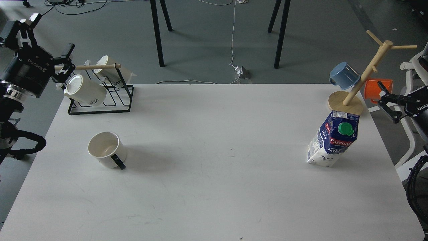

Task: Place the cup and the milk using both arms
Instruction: 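Move the left gripper down toward the white mug on the table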

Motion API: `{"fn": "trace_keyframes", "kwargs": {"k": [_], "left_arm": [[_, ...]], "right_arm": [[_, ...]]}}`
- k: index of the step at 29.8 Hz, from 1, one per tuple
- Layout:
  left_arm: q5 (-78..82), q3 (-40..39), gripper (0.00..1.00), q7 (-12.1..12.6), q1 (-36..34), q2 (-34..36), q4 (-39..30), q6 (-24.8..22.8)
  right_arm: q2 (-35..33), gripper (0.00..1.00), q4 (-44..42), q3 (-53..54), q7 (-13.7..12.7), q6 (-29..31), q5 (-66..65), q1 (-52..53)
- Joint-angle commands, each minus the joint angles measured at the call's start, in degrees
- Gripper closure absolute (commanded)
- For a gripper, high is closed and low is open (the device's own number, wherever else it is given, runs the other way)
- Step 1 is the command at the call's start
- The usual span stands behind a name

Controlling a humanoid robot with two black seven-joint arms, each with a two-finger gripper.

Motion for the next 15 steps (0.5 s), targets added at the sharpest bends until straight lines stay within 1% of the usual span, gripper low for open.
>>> {"fn": "trace_keyframes", "kwargs": {"k": [1,6,10,15], "left_arm": [[-0.2,-0.2,0.00,0.0,-0.5,0.0,0.1,0.0],[-3.9,-0.6,0.00,0.0,-1.0,0.1,0.1,0.0],[-13.1,-1.1,0.00,0.0,-1.6,0.4,0.2,0.0],[-13.7,-0.5,0.00,0.0,-1.1,0.6,0.2,0.0]], "right_arm": [[0.0,0.02,0.1,0.2,0.0,0.0,0.0,-0.1],[0.1,0.02,0.1,0.2,0.0,0.0,0.0,-0.4],[0.3,0.02,0.1,0.0,0.0,0.0,0.0,-0.4],[1.1,0.02,0.1,0.3,0.1,0.0,0.0,-0.4]]}}
